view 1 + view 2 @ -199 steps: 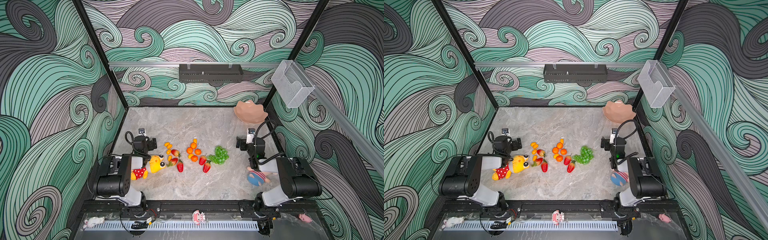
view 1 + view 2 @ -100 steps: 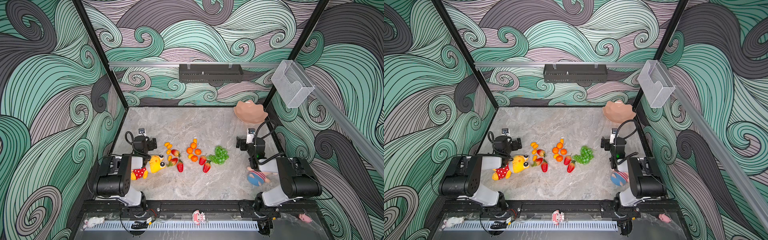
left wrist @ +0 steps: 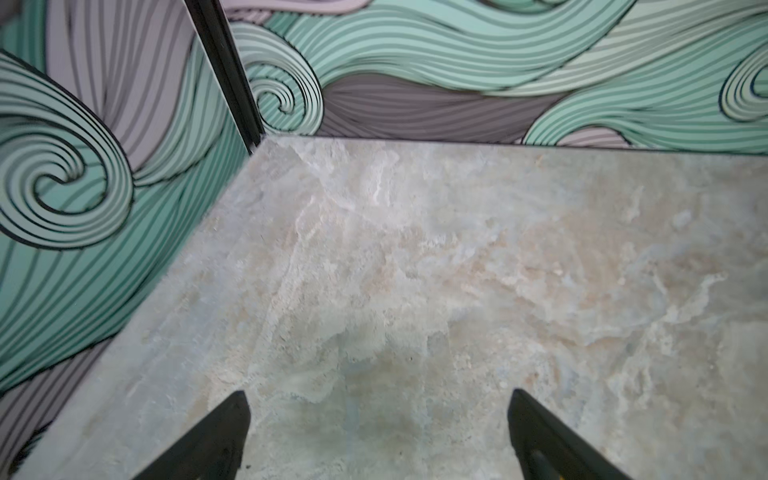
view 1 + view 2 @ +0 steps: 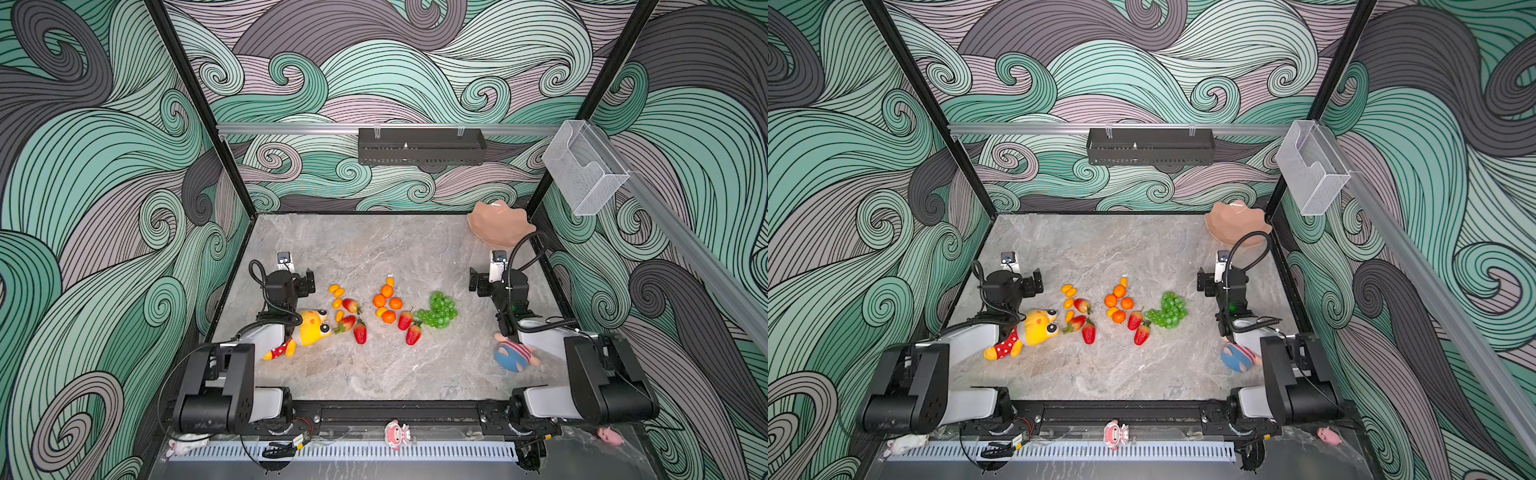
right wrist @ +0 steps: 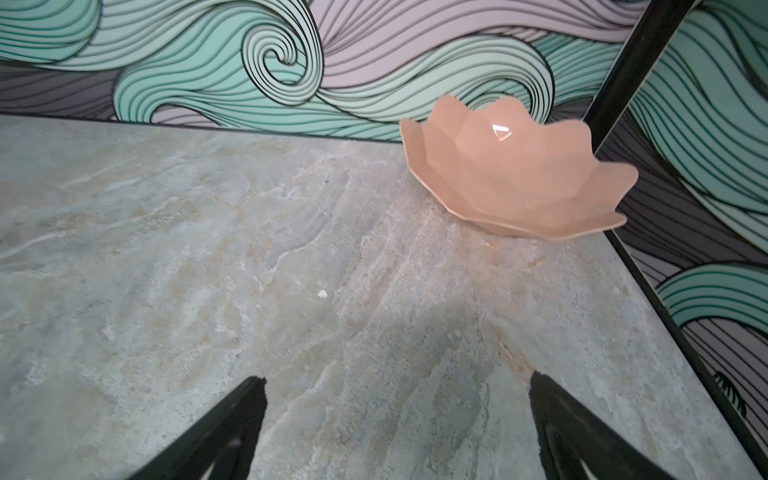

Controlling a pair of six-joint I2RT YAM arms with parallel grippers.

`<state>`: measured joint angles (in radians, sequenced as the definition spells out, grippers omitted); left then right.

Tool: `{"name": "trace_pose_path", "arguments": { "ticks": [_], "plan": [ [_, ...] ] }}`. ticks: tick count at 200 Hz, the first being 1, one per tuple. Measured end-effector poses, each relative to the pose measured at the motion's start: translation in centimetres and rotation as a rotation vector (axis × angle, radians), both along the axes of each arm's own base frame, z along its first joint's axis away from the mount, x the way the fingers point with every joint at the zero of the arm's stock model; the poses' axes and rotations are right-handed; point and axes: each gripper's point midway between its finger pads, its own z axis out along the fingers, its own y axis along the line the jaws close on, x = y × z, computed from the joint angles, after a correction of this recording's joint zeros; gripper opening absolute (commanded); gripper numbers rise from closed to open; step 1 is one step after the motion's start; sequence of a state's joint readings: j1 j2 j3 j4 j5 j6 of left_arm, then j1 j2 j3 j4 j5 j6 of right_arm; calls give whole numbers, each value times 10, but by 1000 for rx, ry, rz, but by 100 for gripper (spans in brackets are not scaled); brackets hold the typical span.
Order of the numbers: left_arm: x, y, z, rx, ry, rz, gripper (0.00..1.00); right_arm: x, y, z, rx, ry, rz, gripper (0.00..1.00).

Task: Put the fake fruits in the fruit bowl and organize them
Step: 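Reach the right gripper toward the pink bowl while the left arm moves forward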

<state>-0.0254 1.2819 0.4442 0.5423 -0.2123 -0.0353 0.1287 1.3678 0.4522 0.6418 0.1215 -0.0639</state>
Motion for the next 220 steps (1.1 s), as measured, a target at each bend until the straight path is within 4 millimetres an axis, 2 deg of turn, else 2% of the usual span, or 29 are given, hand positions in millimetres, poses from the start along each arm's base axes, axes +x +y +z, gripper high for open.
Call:
{"name": "trace_pose_path", "arguments": {
  "ticks": [43, 74, 97, 118, 141, 151, 164, 186, 201, 220],
  "plan": [
    [-6, -14, 42, -45, -42, 39, 99, -5, 3, 27, 26, 5, -25, 99],
    [1, -23, 74, -149, -17, 91, 99, -5, 5, 53, 80, -5, -38, 99],
    [10, -24, 100, -236, -5, 133, 99, -8, 5, 57, 130, 24, -62, 99],
    [15, -31, 110, -300, 49, 130, 99, -9, 4, 55, 173, 94, -98, 99],
    [21, -45, 112, -346, 147, 92, 99, -2, 7, 63, 228, 142, -120, 99],
    [23, -54, 112, -366, 186, 54, 98, 2, 12, 64, 253, 163, -106, 97],
    [24, -67, 113, -397, 224, -7, 88, 6, 21, 62, 282, 200, -79, 94],
    [23, -95, 116, -443, 274, -119, 88, 18, 33, 52, 306, 268, -36, 90],
    [25, -124, 119, -466, 298, -212, 92, 28, 37, 44, 296, 311, -33, 87],
    [22, -170, 117, -492, 343, -349, 94, 46, 36, 35, 247, 352, -39, 83]
  ]
}}
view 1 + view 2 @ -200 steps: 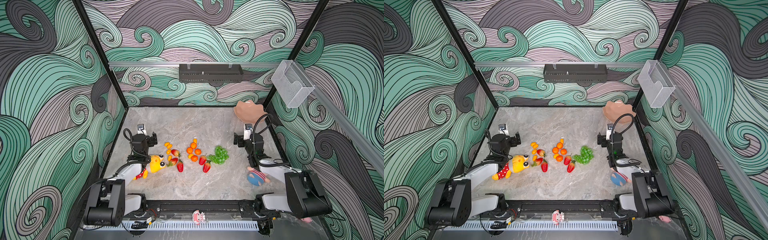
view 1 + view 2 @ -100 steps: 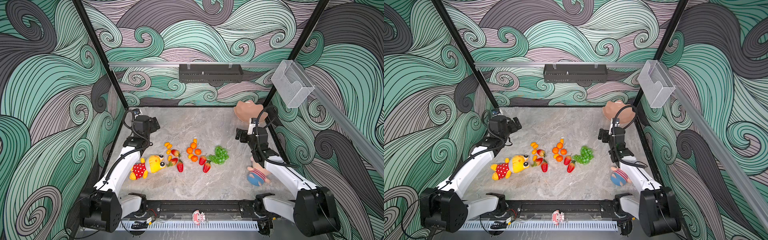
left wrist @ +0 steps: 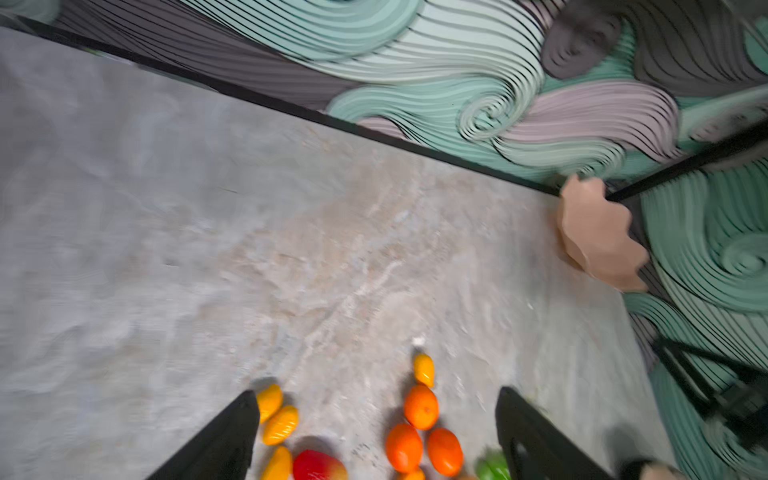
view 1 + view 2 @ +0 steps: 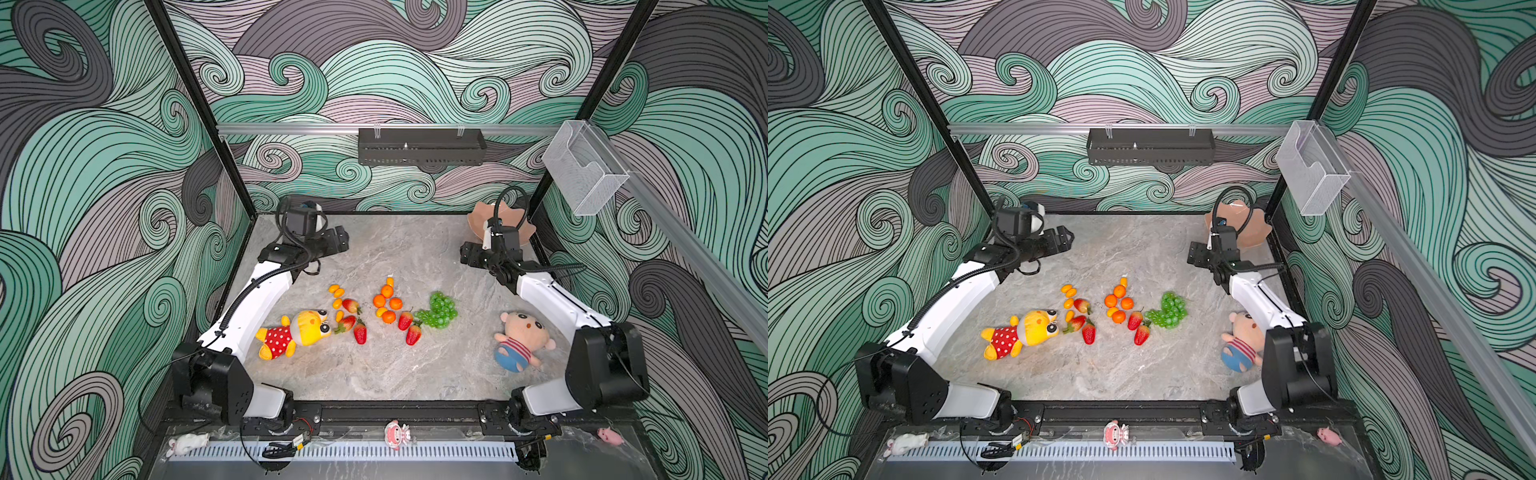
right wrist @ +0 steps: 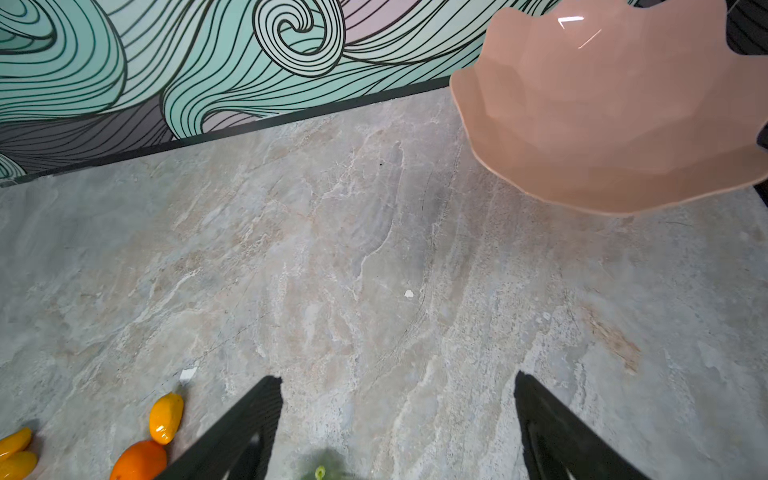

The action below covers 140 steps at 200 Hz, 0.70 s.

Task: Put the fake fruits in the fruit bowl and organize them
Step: 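Reach the right gripper toward the pink bowl while the left arm moves forward, then grasp the rim of the pink bowl with the right gripper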

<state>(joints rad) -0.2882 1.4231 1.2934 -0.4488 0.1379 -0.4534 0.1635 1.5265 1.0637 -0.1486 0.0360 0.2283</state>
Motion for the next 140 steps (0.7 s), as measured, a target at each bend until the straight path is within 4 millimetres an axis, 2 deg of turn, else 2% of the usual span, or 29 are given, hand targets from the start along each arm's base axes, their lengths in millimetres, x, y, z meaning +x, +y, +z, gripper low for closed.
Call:
{"name": "trace_pose_path", "arguments": {
  "ticks": [26, 45, 97, 140],
  "plan": [
    [1, -55, -7, -50, 31, -153, 98, 25, -9, -14, -119, 52, -4, 78],
    [3, -78, -8, -80, 39, -221, 99, 43, -19, -24, -219, 87, -16, 74],
    [8, -97, 8, -119, -45, -322, 99, 83, -39, -54, -458, 166, -12, 64],
    [5, -107, -5, -146, -36, -381, 98, 122, -47, -68, -624, 176, 31, 56]
  ]
}}
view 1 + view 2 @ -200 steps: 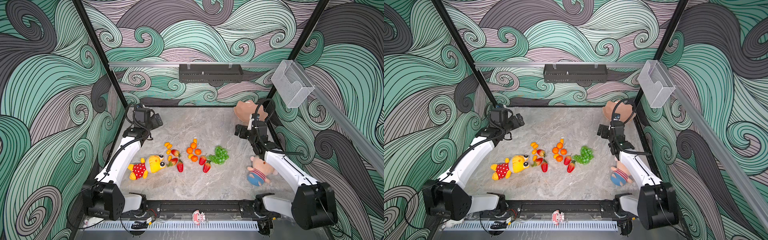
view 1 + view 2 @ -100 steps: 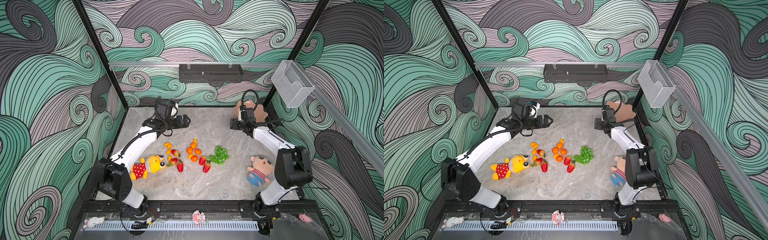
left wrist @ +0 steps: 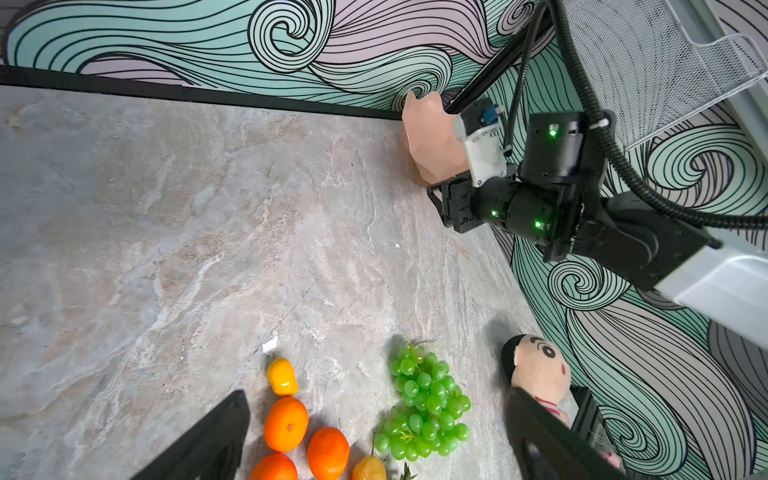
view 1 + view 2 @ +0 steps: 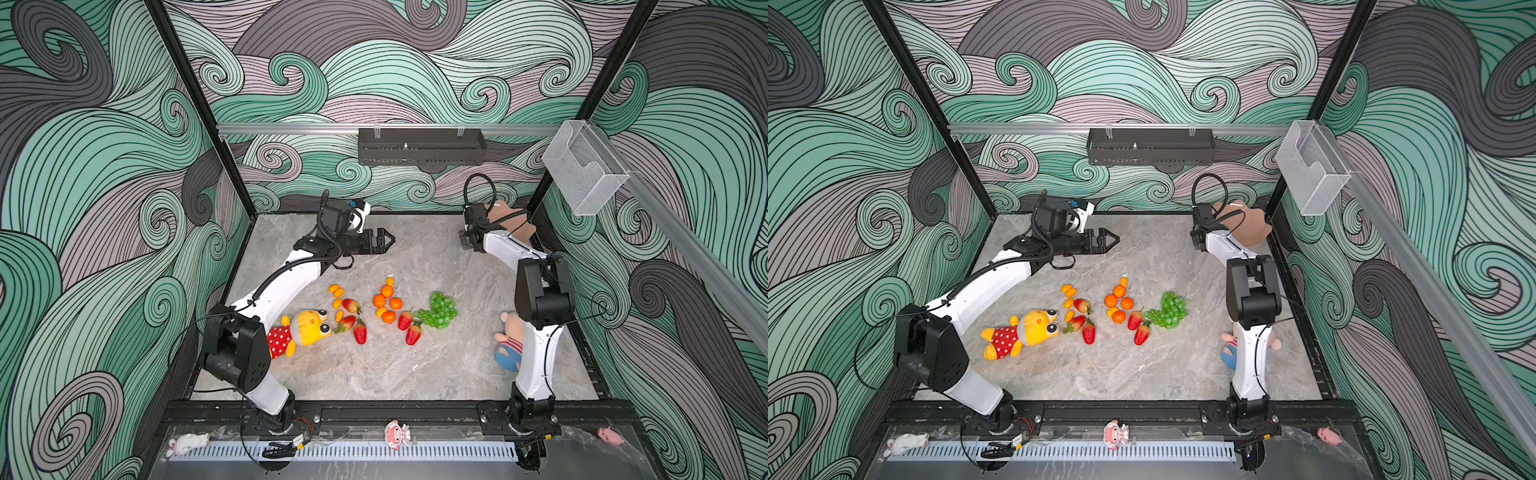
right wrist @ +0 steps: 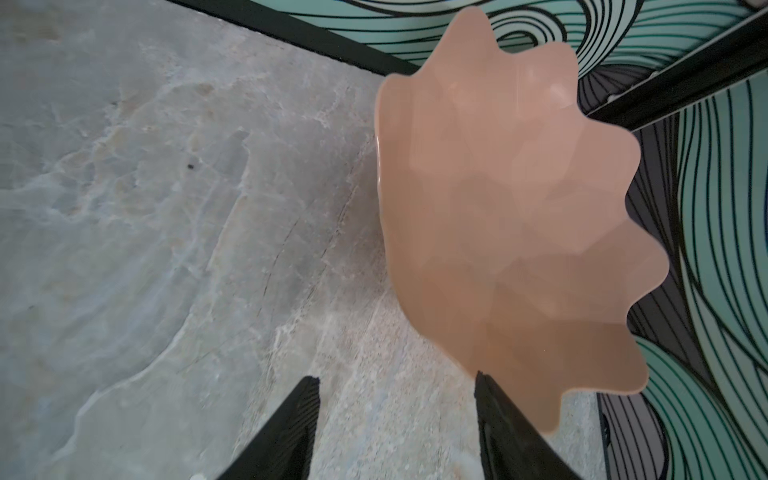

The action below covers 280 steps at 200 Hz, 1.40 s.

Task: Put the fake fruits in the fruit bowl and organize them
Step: 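Grasp the rim of the pink bowl with the right gripper, then drag the pink bowl toward the fruit pile while the left arm moves over the fruits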

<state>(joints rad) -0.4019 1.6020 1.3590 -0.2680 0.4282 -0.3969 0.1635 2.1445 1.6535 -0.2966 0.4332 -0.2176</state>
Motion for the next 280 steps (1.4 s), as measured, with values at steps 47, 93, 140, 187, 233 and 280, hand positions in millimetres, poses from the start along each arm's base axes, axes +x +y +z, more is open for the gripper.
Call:
{"name": "trace_pose_path", "arguments": {
  "ticks": [47, 93, 140, 187, 233, 280],
  "plan": [
    [0, -2, -6, 8, 6, -16, 99, 28, -11, -11, -123, 23, 31, 46],
    [1, -3, -11, 14, 12, -25, 98, 38, -25, -17, -150, 41, 23, 36],
    [2, -6, -21, 18, 32, -40, 93, 46, -28, -25, -150, 58, 21, 27],
    [1, -6, -21, 16, 33, -46, 90, 43, -27, -32, -158, 90, 35, 15],
    [1, -7, -23, 19, 34, -50, 90, 43, -27, -33, -155, 92, 36, 7],
    [1, -7, -23, 23, 30, -54, 90, 42, -28, -22, -165, 68, 24, 0]
  ]
}}
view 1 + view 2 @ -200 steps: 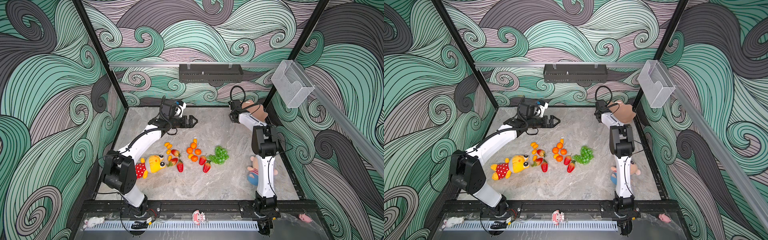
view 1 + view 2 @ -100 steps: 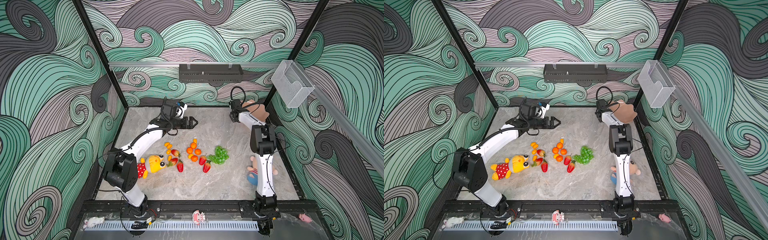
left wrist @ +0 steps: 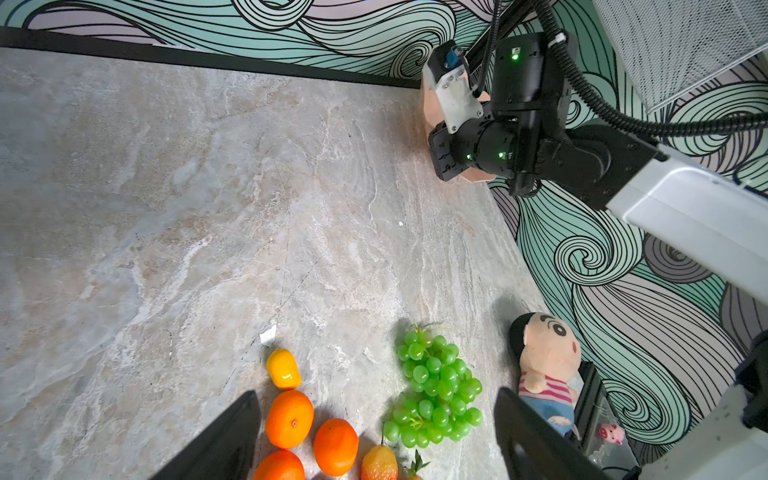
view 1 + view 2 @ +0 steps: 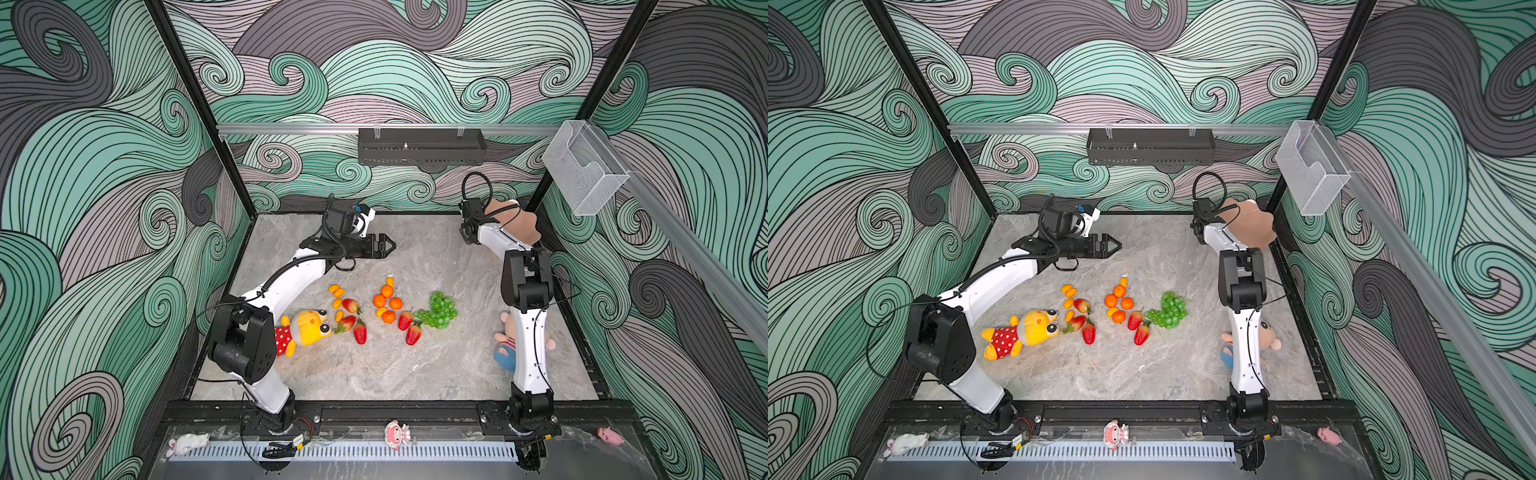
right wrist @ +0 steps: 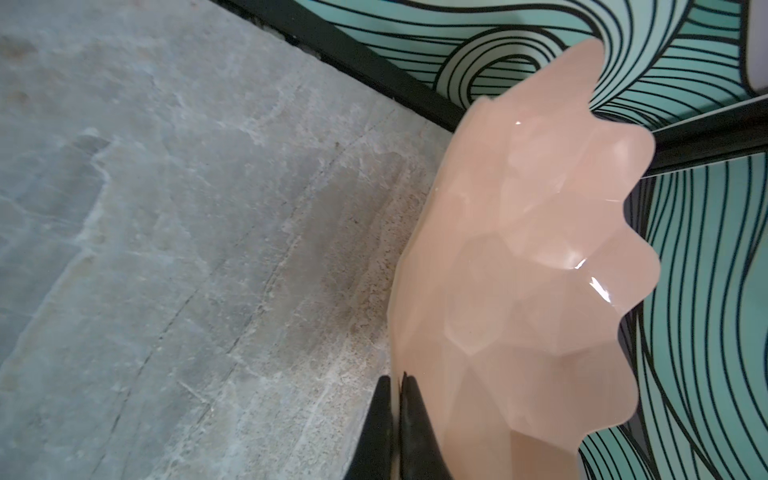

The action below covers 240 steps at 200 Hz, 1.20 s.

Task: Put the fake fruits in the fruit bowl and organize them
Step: 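Drag the pink bowl toward the fruit pile while the left arm moves over the fruits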

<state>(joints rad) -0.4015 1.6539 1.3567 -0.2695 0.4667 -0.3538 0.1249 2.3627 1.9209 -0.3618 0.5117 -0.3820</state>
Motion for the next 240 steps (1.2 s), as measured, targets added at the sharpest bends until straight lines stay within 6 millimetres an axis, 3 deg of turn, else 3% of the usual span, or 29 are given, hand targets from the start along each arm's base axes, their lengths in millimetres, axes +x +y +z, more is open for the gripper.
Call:
{"name": "trace_pose_path", "arguments": {
  "ticks": [45, 93, 133, 185, 214, 240],
  "plan": [
    [3, 5, 0, 2, 2, 19, 94, -17, 15, 9, -1, 4, 18, 0],
    [-2, 30, 7, 36, 23, 151, 99, -65, 75, 17, 8, 48, 116, 0],
    [-41, 60, 11, 49, 74, 265, 99, -103, 138, 30, 39, 60, 229, 0],
    [-105, 114, -22, 102, 126, 443, 99, -148, 228, 23, 26, 112, 430, 0],
    [-130, 136, -34, 116, 134, 508, 99, -180, 278, 20, -8, 144, 569, 0],
    [-143, 145, -34, 111, 127, 539, 99, -203, 304, 16, -29, 169, 655, 0]
  ]
}}
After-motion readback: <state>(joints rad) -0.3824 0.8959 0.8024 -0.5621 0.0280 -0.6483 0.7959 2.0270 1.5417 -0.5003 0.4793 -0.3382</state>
